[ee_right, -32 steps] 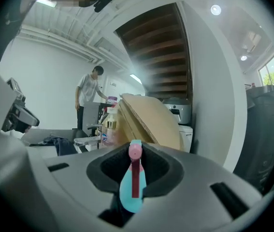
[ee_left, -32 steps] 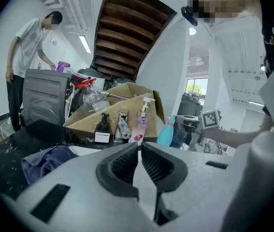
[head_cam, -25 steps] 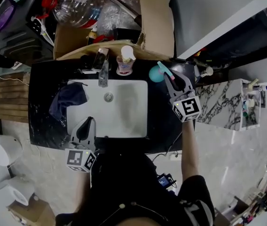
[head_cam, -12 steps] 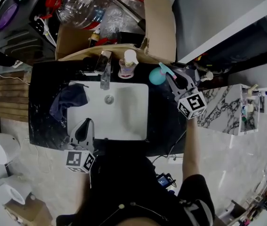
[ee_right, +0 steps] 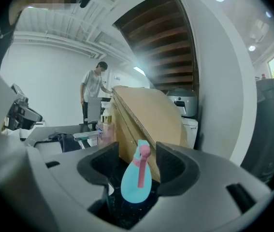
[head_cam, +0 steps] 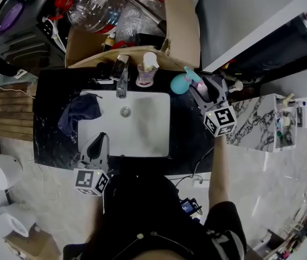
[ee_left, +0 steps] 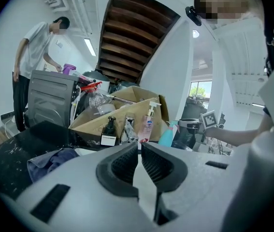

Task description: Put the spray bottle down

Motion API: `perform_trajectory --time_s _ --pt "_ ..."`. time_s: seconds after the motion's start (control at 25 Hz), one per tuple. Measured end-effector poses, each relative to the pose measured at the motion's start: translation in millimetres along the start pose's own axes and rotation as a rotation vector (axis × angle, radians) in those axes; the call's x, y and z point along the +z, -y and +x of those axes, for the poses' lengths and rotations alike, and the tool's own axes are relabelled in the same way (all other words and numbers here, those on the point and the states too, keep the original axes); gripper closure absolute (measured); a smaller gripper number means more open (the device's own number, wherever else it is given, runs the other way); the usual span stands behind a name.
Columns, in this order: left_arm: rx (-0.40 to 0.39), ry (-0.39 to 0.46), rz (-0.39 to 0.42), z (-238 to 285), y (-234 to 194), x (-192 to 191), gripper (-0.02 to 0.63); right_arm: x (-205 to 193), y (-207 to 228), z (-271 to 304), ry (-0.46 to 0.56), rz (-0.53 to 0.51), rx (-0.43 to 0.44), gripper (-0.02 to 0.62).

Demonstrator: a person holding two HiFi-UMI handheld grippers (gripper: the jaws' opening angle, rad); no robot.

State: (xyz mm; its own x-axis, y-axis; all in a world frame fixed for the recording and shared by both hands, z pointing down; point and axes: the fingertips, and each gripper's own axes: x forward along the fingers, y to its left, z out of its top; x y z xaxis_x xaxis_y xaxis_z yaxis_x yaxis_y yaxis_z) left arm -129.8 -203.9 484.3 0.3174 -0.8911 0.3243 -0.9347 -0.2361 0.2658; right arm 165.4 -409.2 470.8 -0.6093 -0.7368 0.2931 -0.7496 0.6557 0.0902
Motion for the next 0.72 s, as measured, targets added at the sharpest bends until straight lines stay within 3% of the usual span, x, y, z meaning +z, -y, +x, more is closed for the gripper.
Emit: perform_trajectory --time_s 0.08,0.28,0.44,0.6,0.72 --pt "-0.015 0.005 0.0 -2.1 2.8 0.3 0.581 -3.4 -1.1 -11.0 -0.023 -0.006 -0.036 0.343" --pt "-0.071 0.021 0.02 -5.0 10.8 3.7 0.581 -6.5 -17.3 -42.0 -0.059 -0.021 -0.155 0.355" --pt "-0.128 0.037 0.039 -6.0 25.2 7.9 0.581 -13.8 -54.4 -70.2 -0.107 -0.025 -0.206 0.437" --pt "-0.179 0.05 0.053 -8.8 40.5 9.6 0.581 -20.2 -106.1 -95.4 -0.087 0.096 -0.189 0.576" --pt "-0.209 0.061 0.056 -11.1 49.5 10.4 0.581 -11.7 -142.1 -116.4 -0.01 0.236 -0.167 0.592"
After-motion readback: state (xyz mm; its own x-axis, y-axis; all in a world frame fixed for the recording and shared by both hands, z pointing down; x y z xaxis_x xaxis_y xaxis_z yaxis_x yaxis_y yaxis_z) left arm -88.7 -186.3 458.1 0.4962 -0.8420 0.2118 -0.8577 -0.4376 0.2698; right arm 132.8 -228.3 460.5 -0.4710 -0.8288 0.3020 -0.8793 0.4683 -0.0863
